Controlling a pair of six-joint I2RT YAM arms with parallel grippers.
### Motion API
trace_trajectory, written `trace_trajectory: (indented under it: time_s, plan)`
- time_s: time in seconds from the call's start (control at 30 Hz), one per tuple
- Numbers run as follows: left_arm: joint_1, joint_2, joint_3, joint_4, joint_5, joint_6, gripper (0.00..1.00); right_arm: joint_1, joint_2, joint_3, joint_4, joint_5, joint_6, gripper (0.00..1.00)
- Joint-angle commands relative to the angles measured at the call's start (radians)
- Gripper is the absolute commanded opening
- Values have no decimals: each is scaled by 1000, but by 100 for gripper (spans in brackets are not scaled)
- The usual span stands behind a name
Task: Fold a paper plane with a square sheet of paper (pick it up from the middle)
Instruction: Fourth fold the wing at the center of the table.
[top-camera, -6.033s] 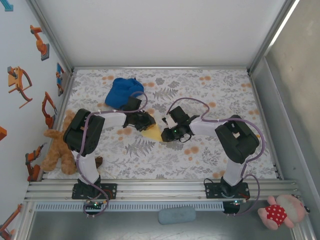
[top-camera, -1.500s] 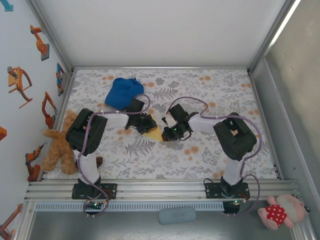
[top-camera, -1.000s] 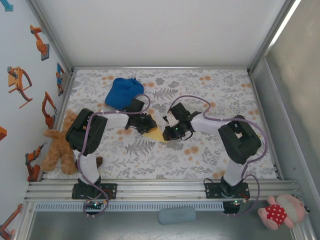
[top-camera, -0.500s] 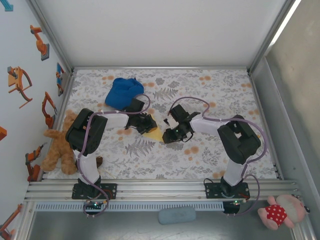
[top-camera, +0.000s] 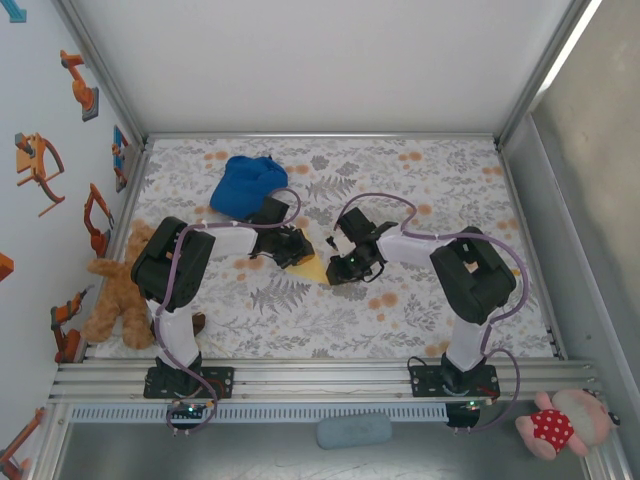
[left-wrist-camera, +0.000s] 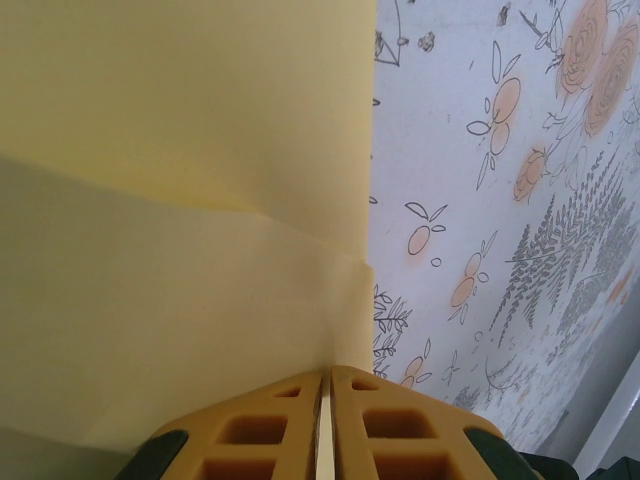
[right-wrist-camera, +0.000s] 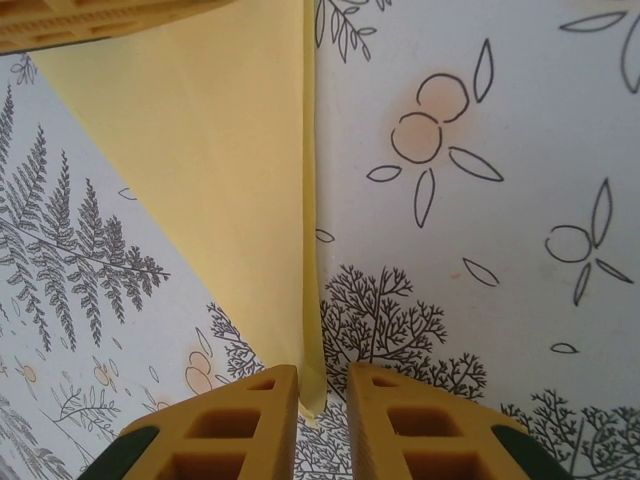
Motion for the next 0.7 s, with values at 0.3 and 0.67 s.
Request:
trace_trajectory:
  time_s: [0.3, 0.67]
  plan:
    - [5, 59, -25, -136, -76, 17, 14, 14, 71, 20, -39, 17, 28, 22]
    - [5, 62, -26, -141, -83, 16, 13, 31, 125, 39, -114, 124, 49, 20]
